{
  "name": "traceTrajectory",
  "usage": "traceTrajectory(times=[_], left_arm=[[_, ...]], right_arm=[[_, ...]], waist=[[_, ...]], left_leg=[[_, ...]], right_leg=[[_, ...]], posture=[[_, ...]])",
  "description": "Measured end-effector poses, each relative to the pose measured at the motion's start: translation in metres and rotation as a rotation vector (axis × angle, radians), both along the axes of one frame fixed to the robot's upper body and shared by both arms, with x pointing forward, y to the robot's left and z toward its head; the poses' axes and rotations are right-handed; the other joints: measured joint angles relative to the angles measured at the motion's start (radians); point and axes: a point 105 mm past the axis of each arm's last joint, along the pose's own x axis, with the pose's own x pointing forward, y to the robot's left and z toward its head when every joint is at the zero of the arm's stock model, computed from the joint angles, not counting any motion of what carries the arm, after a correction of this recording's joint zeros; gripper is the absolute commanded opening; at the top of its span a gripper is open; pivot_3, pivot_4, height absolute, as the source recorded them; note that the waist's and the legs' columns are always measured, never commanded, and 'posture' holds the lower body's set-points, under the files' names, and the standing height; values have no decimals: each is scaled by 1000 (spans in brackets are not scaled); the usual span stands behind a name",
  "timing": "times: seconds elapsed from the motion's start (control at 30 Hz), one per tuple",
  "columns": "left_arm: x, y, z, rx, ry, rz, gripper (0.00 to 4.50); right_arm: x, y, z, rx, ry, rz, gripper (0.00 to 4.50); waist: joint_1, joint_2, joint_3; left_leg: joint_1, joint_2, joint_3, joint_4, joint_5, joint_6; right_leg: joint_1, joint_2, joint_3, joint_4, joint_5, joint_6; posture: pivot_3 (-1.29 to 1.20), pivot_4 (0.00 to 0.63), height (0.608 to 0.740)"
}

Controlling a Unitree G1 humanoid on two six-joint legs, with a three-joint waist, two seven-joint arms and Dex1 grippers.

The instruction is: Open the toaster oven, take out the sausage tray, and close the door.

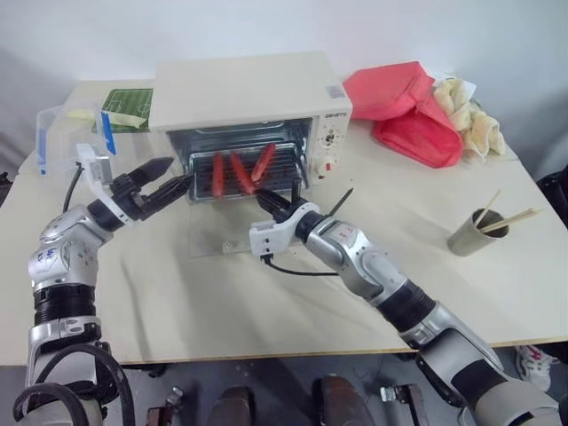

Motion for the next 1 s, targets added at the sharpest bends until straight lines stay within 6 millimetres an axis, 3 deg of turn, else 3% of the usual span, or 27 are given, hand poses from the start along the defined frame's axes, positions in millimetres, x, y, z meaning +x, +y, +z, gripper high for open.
traceTrajectory(times=[0.3,0.43,0.77,1.0], left_arm=[[8,2,-6,7,15,4,4500],[10,3,-7,5,22,9,4500],[11,4,-8,8,22,13,4500],[-3,11,-22,-29,70,47,4500]], right_arm=[[-7,-11,-4,5,2,-6,106],[-8,-19,7,28,-28,-17,106],[-11,-18,7,28,-27,9,106],[-18,-21,3,-20,-9,47,106]], waist=[[6,0,0],[6,0,0],[5,0,0],[-5,0,0]], left_leg=[[0,0,0,3,0,0],[0,0,0,4,0,0],[0,0,0,5,0,0],[0,1,1,4,0,0]], right_leg=[[0,0,0,3,0,0],[0,0,1,4,0,0],[0,0,1,5,0,0],[0,0,2,5,0,0]], posture=[[0,150,740],[0,150,740],[0,150,740],[0,150,740]])
